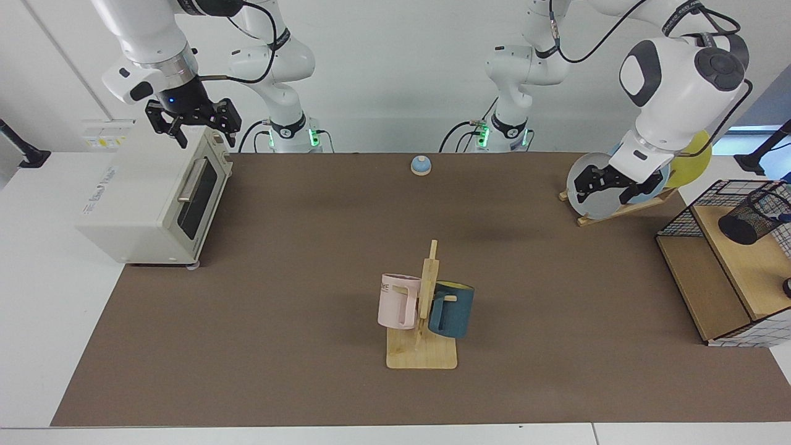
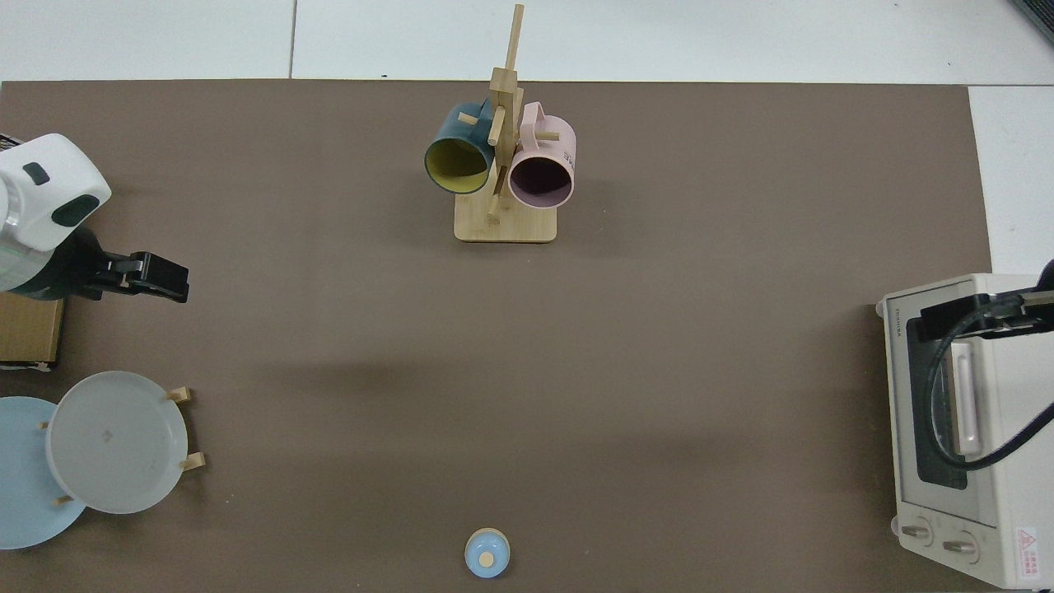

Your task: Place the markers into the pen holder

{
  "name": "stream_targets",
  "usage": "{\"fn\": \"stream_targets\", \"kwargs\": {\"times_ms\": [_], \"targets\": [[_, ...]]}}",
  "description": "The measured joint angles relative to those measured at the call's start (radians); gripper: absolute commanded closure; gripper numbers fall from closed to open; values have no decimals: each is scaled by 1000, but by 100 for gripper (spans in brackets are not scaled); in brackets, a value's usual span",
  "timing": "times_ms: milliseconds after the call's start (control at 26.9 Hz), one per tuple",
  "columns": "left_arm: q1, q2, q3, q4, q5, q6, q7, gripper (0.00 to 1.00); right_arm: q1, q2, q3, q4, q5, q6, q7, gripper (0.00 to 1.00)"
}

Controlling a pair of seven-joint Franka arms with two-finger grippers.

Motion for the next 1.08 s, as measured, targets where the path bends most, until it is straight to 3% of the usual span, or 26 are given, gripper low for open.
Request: {"fn": "stream_targets", "kwargs": {"times_ms": [261, 1079], "targets": [[87, -48, -97, 0, 7, -7, 0, 0, 0, 0, 0, 0, 0, 0, 0, 0], [91, -64, -102, 5, 8, -6, 3, 0, 0, -1, 0, 0, 0, 0, 0, 0]]}}
